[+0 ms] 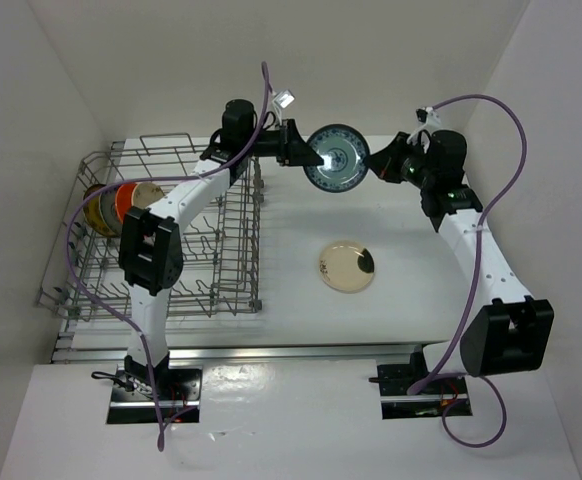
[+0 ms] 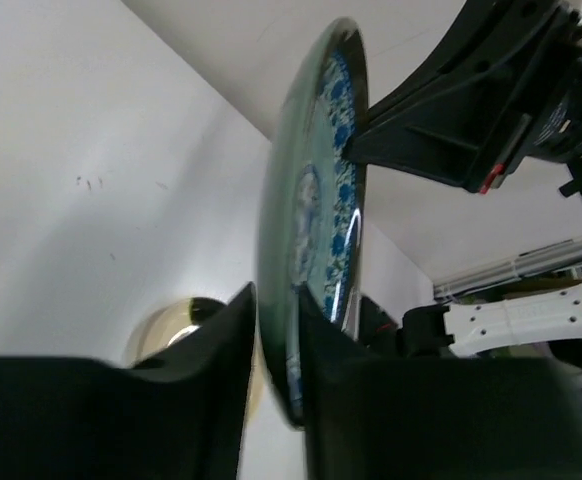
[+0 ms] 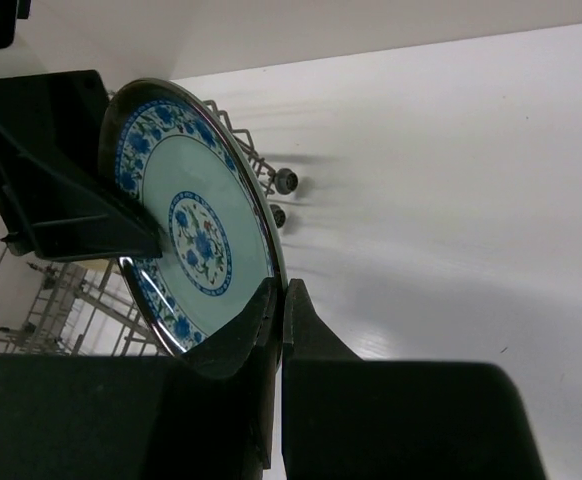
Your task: Load the plates into the dish rack
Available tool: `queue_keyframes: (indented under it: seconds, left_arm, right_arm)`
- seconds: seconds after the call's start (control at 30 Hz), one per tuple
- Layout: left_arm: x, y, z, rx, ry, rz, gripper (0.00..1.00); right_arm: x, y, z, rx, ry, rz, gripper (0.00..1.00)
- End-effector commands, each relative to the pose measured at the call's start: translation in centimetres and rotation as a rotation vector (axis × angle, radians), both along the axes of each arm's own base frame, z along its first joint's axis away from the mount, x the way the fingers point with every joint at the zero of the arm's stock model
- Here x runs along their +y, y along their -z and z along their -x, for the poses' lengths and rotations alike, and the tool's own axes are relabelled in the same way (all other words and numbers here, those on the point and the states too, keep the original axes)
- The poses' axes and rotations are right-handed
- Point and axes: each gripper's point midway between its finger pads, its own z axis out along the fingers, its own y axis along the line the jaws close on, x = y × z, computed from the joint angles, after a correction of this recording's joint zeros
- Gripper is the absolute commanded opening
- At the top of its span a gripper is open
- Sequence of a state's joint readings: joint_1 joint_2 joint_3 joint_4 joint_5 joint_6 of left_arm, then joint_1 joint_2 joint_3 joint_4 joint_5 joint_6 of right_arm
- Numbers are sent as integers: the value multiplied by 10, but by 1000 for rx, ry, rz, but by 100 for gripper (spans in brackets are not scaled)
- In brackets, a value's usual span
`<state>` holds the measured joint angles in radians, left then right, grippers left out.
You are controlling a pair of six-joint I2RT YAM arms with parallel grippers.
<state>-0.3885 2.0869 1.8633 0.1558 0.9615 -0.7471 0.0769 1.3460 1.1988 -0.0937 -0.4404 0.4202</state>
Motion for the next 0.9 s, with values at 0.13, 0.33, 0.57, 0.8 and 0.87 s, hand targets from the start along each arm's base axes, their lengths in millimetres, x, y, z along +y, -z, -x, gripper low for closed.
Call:
queue_keyframes:
  seconds: [0.13,0.33,0.57,0.8,0.87]
  left_arm:
    - [1,-33,6,-121,17,-1,0]
    - [66,-75,-14,-209,-179,-27,0]
    - [189,-140,-4,-359,-503,-47,0]
    - [309,-108,-5,-285,-1009,-439,0]
    - [352,-88,1,-215,-1131,-576,0]
  right_arm:
    - [14,-21,-9,-61,-39,11,16]
    - [7,-8,2,-23,-20,45,79]
    - [-1,22,23,-33,-29,139,99]
    - [-21,101,5,164,37,233,99]
    - [-28,109,-3,166,57,231,99]
